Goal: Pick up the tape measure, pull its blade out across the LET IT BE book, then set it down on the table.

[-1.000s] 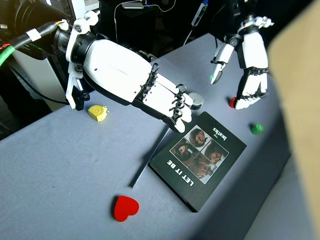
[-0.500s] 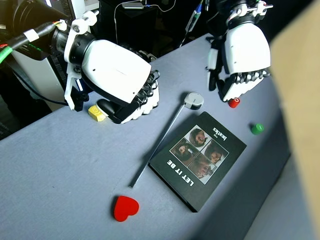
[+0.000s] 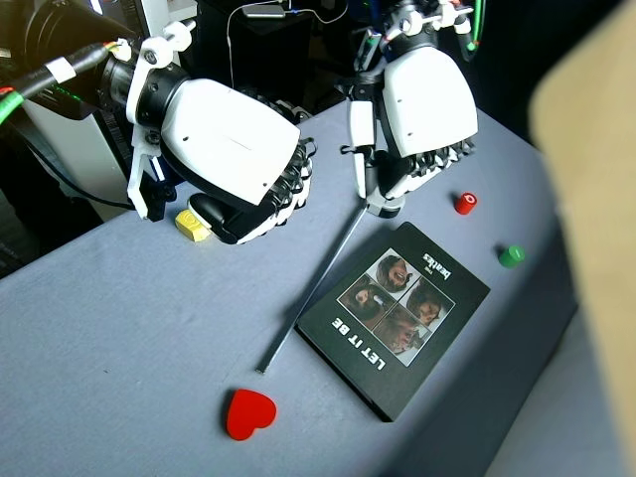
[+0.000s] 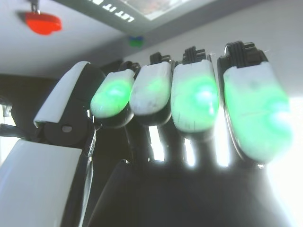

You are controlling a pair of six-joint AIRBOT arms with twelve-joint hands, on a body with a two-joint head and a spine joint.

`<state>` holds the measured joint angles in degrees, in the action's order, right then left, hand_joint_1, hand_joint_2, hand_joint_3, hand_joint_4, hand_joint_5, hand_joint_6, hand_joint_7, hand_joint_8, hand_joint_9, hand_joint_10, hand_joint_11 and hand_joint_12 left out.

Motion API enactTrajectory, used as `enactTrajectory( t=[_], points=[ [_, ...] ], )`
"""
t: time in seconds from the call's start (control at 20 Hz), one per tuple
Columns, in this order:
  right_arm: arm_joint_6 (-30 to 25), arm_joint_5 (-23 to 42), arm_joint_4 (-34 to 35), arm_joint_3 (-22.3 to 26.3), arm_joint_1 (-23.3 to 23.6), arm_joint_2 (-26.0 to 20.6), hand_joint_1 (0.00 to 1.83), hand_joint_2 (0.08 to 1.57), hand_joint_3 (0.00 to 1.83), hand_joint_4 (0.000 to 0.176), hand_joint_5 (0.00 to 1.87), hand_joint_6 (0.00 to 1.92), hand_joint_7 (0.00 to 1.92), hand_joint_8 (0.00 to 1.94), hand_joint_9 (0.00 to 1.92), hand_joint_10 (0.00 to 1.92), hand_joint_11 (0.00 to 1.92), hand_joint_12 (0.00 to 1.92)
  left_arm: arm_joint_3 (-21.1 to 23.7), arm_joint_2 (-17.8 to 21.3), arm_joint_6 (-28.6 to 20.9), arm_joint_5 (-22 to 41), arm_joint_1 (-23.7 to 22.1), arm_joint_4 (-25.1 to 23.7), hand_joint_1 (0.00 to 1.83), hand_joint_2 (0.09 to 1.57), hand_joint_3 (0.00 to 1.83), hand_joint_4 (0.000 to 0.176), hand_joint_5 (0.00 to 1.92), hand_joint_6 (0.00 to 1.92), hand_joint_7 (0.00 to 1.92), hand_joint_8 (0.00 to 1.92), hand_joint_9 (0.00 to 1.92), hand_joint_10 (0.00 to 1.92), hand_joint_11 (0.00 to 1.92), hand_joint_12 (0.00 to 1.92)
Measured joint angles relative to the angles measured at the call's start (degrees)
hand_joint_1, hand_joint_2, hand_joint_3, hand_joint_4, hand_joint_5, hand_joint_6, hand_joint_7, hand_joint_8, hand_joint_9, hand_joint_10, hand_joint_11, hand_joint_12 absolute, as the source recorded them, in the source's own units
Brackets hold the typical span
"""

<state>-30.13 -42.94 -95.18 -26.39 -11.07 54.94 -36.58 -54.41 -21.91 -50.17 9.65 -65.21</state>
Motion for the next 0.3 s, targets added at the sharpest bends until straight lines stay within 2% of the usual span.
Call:
enactTrajectory(
  t=[0.1,0.3],
  points=[
    [0.0,0.0,0.0,0.1,0.0,0.0,0.90,1.32,0.00,0.176,1.30,1.92,1.47,1.94,1.61,1.92,1.84,1.92,0.8,0.0,0.0,-0.8,0.4,0.0,0.53,1.31,0.00,0.000,1.16,1.92,1.23,1.92,1.37,1.92,1.55,1.92],
    [0.0,-0.2,0.0,0.1,0.0,0.0,0.92,1.31,0.00,0.176,1.29,1.92,1.44,1.94,1.59,1.92,1.83,1.92,0.9,0.0,0.0,0.7,0.3,0.1,0.54,1.34,0.01,0.000,1.13,1.92,1.24,1.92,1.41,1.92,1.59,1.92]
  ],
)
